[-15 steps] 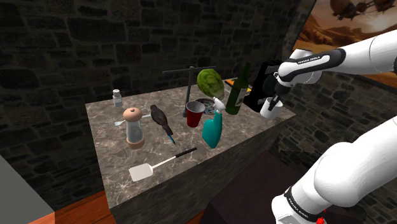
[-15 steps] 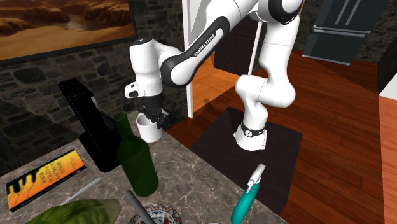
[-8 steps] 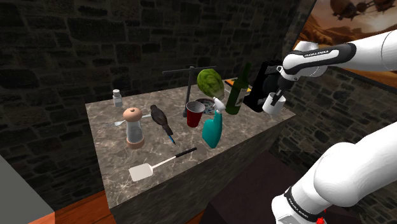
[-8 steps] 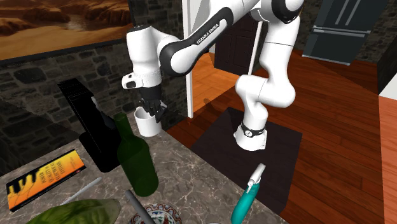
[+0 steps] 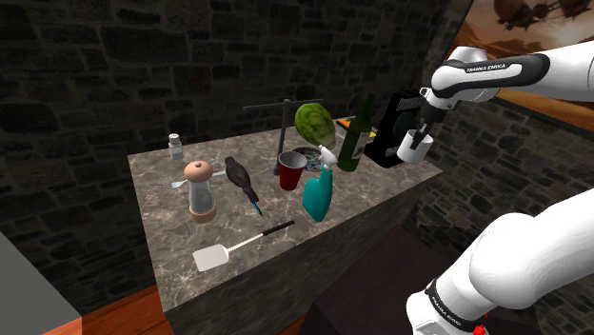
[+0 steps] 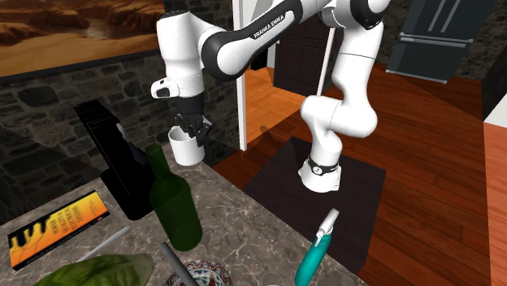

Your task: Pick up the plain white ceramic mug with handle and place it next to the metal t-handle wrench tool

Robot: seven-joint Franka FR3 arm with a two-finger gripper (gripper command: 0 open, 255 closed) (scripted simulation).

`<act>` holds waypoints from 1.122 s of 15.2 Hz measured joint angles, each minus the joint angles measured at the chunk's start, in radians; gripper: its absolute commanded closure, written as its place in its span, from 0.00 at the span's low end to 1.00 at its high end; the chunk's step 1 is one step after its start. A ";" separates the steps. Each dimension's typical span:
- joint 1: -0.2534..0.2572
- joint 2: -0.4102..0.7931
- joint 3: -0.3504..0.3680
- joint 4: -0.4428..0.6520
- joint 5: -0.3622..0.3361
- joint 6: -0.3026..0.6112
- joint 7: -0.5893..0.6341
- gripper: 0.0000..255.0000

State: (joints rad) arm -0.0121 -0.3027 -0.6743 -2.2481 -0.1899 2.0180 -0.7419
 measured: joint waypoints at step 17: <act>0.007 -0.031 0.039 0.205 0.006 -0.233 0.007 1.00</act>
State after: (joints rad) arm -0.0054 -0.3335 -0.6349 -2.0434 -0.1844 1.7850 -0.7350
